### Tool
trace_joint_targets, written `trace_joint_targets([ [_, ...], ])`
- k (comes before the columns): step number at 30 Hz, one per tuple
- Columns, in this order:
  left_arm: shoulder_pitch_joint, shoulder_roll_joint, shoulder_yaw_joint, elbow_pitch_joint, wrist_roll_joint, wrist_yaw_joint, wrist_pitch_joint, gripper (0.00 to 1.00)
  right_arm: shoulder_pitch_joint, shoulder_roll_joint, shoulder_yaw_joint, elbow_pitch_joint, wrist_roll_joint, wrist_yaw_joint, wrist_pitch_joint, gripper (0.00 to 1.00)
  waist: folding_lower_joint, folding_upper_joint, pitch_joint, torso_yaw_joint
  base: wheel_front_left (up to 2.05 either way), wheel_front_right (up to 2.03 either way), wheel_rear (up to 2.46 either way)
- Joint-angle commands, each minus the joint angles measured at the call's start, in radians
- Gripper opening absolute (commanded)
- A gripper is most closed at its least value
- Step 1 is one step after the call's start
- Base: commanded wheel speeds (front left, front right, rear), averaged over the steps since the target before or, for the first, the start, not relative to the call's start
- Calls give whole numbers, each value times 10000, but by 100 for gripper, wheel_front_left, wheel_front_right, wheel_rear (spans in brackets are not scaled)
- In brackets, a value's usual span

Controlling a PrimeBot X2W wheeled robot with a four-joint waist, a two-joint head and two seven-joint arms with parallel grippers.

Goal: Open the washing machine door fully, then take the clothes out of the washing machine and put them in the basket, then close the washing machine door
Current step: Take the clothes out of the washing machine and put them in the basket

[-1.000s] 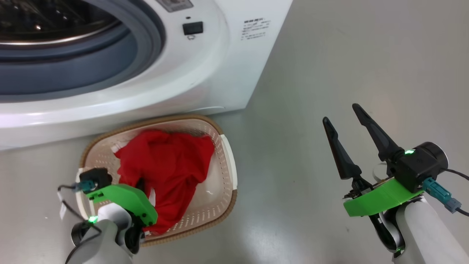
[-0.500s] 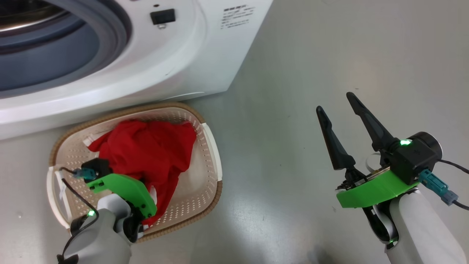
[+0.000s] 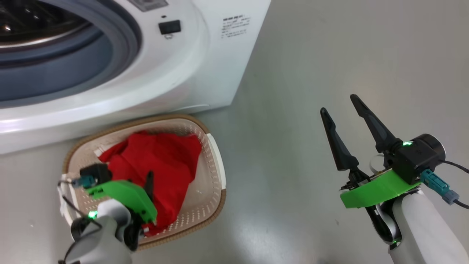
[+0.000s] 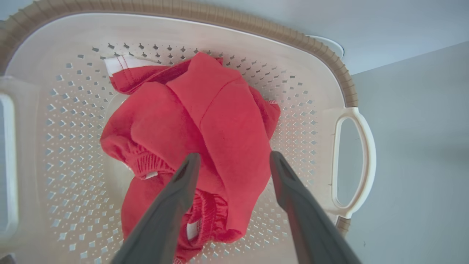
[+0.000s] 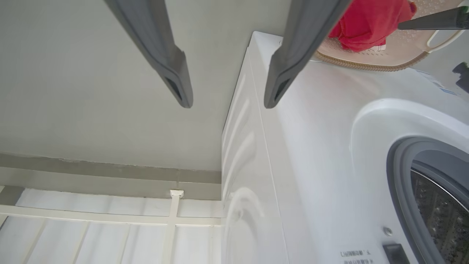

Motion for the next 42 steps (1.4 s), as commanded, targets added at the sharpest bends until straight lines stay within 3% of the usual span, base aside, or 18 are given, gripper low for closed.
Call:
trace_joint_targets([
  [1,469,278,142,-74,-28,-83,-204,100,227,-119,169,-170,-48,50,-65,100,0,0,-389,230,0,0,0],
  [6,855,252,-198,-244,122,-255,-1021,100,456,-240,129,23,-140,50,-65,100,0,0,-1082,524,0,0,0],
  [17,1750,422,-403,-1374,121,-338,-1675,100,1034,-105,-417,453,-528,50,-65,100,0,0,-2586,891,0,0,0],
  [27,2918,821,265,-4993,1093,-236,-1692,100,1562,-37,-763,366,-663,50,-65,100,0,0,-3330,1098,0,0,0],
  [32,3969,998,922,-7214,2149,157,-1693,100,1824,47,-806,273,-872,50,-65,100,0,0,-3869,975,0,0,0],
  [37,5221,850,1667,-9209,3026,368,-1693,100,2149,112,-954,205,-931,50,-65,100,0,0,-4455,867,0,0,0],
  [42,6185,707,2275,-10199,3489,362,-1693,100,2491,135,-1045,29,-879,50,-65,100,0,0,-4953,808,0,0,0],
])
